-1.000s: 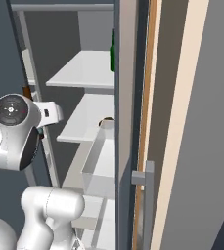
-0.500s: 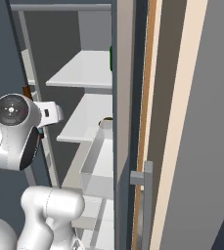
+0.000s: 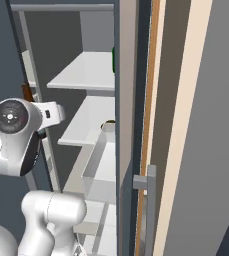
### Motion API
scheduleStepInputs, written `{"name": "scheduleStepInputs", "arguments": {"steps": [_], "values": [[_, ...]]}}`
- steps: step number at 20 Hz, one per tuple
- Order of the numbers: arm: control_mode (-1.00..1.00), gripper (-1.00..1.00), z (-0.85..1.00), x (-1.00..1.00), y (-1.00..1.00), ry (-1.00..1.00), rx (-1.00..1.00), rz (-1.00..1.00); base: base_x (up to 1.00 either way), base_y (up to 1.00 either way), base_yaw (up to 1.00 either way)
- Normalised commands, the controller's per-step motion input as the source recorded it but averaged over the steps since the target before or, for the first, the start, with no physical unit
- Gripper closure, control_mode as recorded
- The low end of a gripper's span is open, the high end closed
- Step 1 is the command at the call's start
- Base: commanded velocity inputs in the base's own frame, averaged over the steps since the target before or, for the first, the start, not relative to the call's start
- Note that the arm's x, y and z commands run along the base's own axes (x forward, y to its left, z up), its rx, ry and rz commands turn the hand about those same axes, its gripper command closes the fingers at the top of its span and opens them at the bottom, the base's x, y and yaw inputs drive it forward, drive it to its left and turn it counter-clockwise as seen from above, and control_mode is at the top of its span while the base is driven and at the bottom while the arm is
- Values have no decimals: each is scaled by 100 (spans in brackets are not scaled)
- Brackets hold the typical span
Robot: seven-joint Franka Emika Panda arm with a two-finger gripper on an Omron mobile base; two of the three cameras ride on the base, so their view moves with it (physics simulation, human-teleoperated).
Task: Place the beers on the top shelf of the fridge to keep them out of children's reach, and place the avocado on lower shelves for easy access.
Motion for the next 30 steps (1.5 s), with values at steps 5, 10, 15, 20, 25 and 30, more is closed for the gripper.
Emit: {"name": "scheduleStepInputs", "arguments": {"steps": [5,10,15,20,25,30], "values": [[-100,100,32,4,-16,-12,2,0,0,0,0],[-100,100,26,13,-23,-8,2,0,0,0,0],[-100,100,25,35,-9,-3,6,-1,0,0,0],[-100,100,31,53,-6,0,8,-6,0,0,0],[-100,100,28,50,-14,0,9,-5,0,0,0],[-100,100,10,41,-17,0,7,-2,0,0,0]]}}
